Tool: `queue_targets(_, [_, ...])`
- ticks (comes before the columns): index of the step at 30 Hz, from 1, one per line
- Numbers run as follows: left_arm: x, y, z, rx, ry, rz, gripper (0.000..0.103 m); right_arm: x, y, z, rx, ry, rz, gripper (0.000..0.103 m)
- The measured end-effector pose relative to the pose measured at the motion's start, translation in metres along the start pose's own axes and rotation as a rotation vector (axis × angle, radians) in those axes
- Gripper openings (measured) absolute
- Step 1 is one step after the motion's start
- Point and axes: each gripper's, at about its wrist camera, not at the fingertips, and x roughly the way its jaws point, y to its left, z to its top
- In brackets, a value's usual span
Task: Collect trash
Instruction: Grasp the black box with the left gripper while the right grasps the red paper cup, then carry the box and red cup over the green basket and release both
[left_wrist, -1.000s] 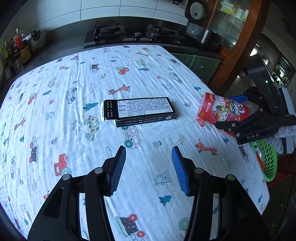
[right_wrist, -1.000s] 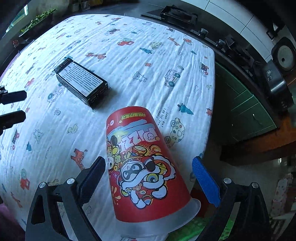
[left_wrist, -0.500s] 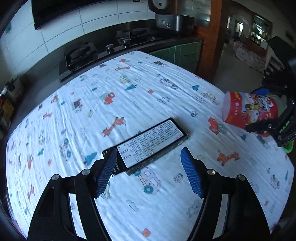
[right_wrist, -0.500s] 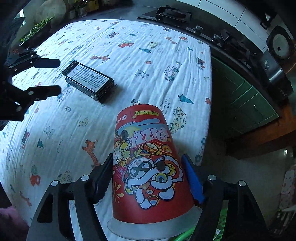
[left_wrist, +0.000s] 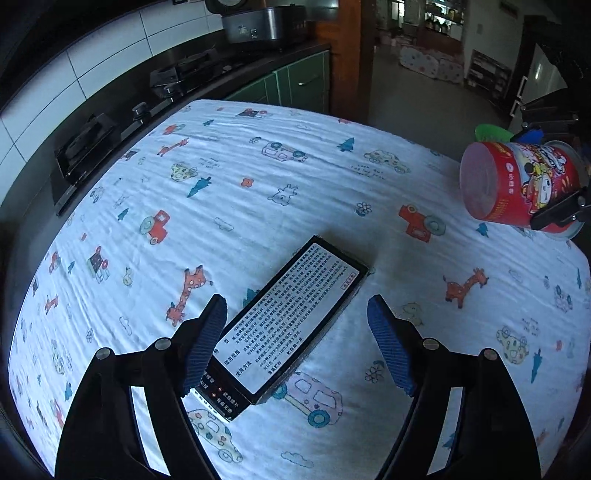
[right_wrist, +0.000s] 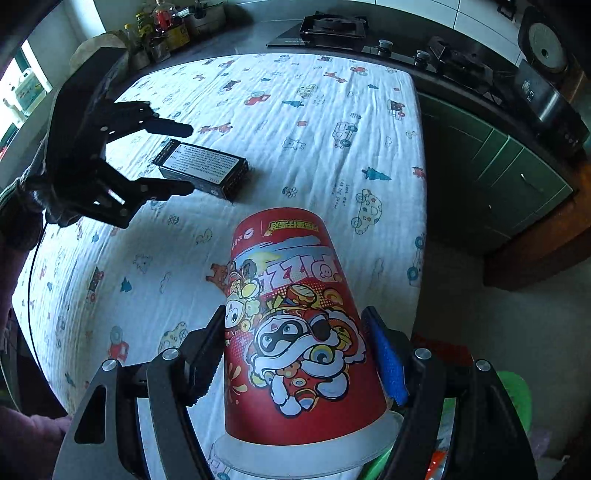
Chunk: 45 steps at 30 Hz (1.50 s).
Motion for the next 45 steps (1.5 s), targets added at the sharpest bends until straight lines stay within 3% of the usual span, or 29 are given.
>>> queue_targets(10, [0.024, 0.015, -0.002, -0.014, 0.052, -0.036, 0.078, 0.002, 0.004, -0.006, 0.014, 0.019, 0.009, 0.07])
queue_targets(14, [0.02, 0.013, -0.004, -0.04, 0.033, -0.052, 0.069, 0.004, 0.006, -0.008, 0.018, 0.02, 0.012, 0.07])
queue_targets(18, [0.015, 0.001, -0.008, -0.048, 0.02, -0.009, 0.057, 0.003, 0.005, -0.01, 0.04, 0.011, 0.018, 0.07])
queue_targets(24, [0.009, -0.013, -0.012, -0.144, 0.033, 0.069, 0.047, -0.002, 0.004, -0.02, 0.075, -0.019, 0.04, 0.07])
queue_targets(33, [-0.016, -0.051, -0.018, -0.259, 0.016, 0.09, 0.045, -0.034, -0.008, -0.051, 0.146, -0.1, 0.04, 0.07])
queue_targets(38, [-0.039, -0.089, -0.005, -0.263, -0.045, 0.055, 0.045, -0.065, -0.042, -0.086, 0.23, -0.15, 0.0, 0.07])
queue_targets(45, [-0.056, -0.16, 0.027, -0.209, -0.114, -0.023, 0.045, -0.092, -0.121, -0.148, 0.405, -0.165, -0.149, 0.07])
